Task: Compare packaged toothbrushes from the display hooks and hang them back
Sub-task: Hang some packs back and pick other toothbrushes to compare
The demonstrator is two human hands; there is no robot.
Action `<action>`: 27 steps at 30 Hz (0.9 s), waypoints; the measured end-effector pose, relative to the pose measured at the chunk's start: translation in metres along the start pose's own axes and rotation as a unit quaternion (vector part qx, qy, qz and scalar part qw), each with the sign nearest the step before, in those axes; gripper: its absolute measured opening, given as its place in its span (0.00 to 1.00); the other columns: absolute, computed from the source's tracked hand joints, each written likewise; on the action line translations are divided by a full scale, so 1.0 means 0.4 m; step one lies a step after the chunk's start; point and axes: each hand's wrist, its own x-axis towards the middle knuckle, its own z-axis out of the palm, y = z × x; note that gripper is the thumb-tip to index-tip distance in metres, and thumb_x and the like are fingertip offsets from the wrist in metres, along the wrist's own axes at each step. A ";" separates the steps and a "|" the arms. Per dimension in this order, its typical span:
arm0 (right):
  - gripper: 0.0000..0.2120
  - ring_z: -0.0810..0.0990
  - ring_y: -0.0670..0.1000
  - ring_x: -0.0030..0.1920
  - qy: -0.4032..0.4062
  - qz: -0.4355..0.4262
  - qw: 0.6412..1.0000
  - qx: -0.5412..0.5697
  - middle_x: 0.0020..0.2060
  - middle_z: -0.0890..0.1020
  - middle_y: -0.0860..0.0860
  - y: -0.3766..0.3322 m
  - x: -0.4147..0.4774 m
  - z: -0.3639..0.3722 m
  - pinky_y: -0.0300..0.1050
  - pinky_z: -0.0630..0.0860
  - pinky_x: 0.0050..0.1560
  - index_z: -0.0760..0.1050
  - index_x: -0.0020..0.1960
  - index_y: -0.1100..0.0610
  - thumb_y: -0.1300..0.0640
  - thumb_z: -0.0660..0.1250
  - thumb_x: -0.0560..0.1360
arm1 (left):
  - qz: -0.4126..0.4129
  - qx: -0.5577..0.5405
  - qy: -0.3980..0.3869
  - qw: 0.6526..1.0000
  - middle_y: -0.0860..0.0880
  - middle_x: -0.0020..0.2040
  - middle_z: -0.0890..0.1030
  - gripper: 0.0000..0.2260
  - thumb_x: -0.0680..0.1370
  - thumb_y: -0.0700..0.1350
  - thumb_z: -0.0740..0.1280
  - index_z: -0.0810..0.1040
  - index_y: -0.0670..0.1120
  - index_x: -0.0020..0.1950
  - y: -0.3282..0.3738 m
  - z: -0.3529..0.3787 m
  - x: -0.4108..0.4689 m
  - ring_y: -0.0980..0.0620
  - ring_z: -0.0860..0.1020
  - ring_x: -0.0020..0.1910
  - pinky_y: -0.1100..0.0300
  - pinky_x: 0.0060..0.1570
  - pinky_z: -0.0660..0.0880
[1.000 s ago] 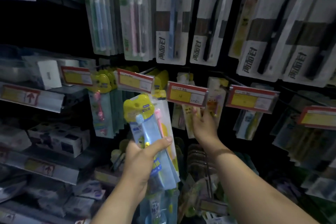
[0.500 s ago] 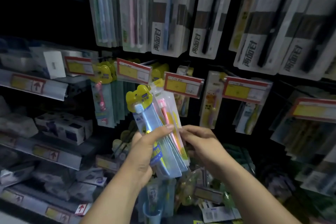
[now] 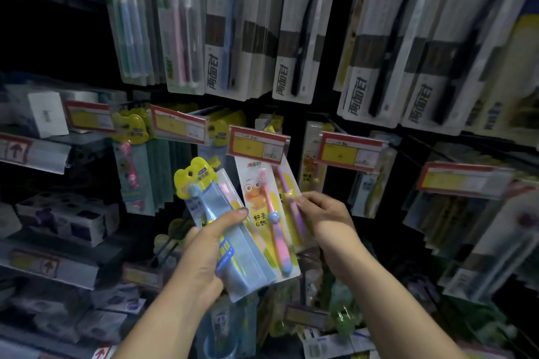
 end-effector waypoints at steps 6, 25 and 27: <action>0.11 0.82 0.52 0.40 -0.043 0.007 0.999 -0.004 0.42 0.87 0.56 0.028 0.026 0.010 0.45 0.78 0.39 0.85 0.48 0.54 0.55 0.65 0.83 | -0.009 -0.009 0.000 1.000 0.38 0.54 0.87 0.25 0.62 0.45 0.78 0.85 0.44 0.59 0.001 0.006 0.000 0.36 0.86 0.53 0.37 0.59 0.81; 0.11 0.83 0.54 0.47 0.039 -0.066 0.989 -0.129 0.45 0.86 0.51 0.025 0.071 0.009 0.51 0.80 0.51 0.83 0.54 0.52 0.54 0.62 0.85 | 0.016 -0.007 0.020 1.000 0.38 0.50 0.87 0.23 0.62 0.44 0.79 0.85 0.43 0.57 0.020 0.009 -0.019 0.35 0.86 0.51 0.33 0.58 0.80; 0.11 0.82 0.51 0.44 0.047 -0.069 0.987 -0.138 0.44 0.85 0.50 0.024 0.074 0.021 0.46 0.78 0.45 0.83 0.54 0.52 0.54 0.62 0.85 | 0.016 -0.004 0.016 1.000 0.38 0.49 0.87 0.22 0.64 0.44 0.78 0.85 0.42 0.57 0.020 0.010 -0.023 0.35 0.86 0.50 0.35 0.57 0.81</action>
